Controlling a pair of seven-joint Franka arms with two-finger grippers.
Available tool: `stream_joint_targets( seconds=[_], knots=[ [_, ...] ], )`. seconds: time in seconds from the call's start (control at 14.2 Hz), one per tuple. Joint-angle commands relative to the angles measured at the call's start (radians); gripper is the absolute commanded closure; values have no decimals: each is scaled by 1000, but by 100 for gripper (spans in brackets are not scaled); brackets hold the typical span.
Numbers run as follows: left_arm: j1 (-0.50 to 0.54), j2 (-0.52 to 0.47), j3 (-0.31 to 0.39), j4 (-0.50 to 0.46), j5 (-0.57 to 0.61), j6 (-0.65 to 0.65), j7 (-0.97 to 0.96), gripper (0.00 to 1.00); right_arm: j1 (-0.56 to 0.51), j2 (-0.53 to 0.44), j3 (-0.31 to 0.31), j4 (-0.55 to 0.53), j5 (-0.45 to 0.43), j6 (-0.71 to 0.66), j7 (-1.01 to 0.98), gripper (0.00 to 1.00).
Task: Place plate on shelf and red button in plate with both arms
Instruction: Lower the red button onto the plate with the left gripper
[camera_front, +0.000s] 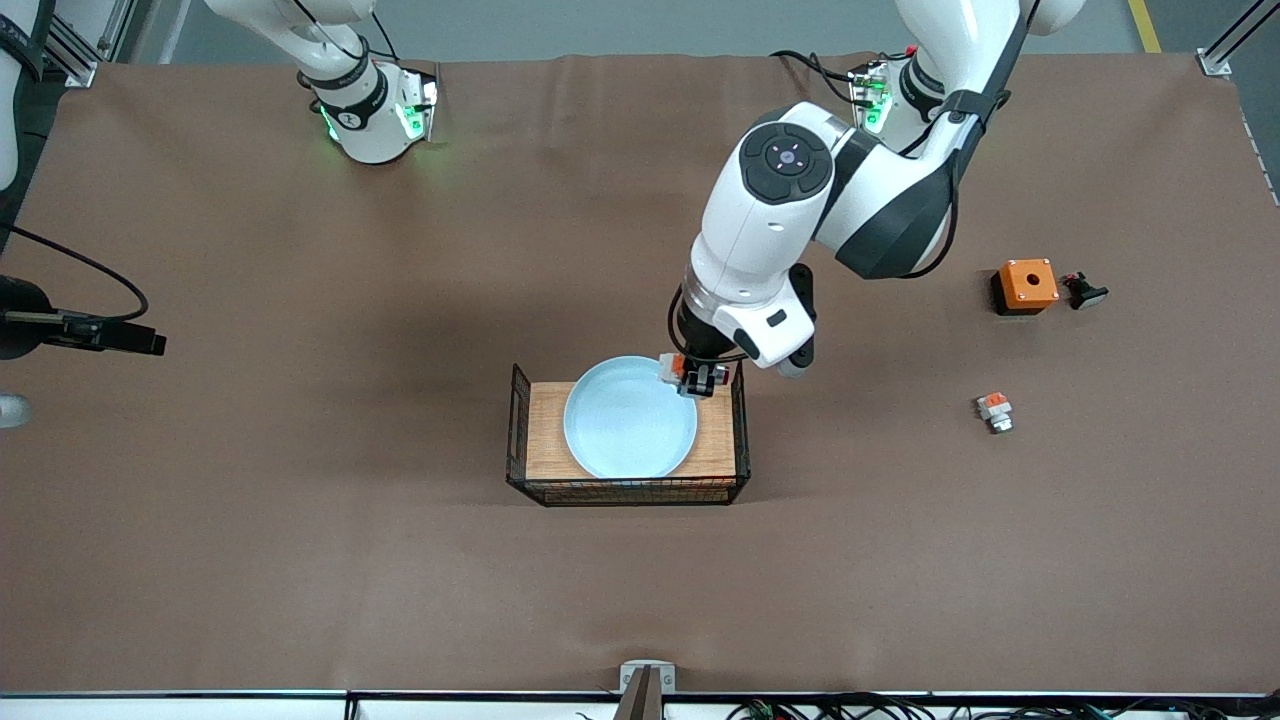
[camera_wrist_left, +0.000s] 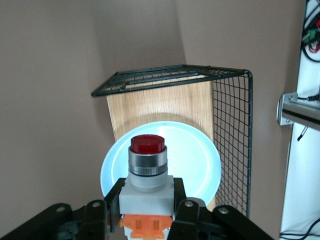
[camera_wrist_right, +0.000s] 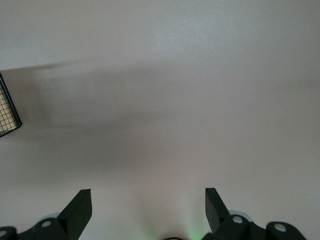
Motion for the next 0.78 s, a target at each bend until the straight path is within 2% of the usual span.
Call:
stream_joint_targets(
  seconds=[0.0,0.28,0.71],
  knots=[
    [-49,66,35,87,17,1,-93,69,-11,-25,14,-36,-8,2,-12,0],
    [-107,95,93,92,16,71,-164,69,-18,-24,14,-34,-22,7,-85,0],
    [-112,176,93,193,14,148,-215,69,-35,-21,16,-30,-18,9,-101,0]
  ],
)
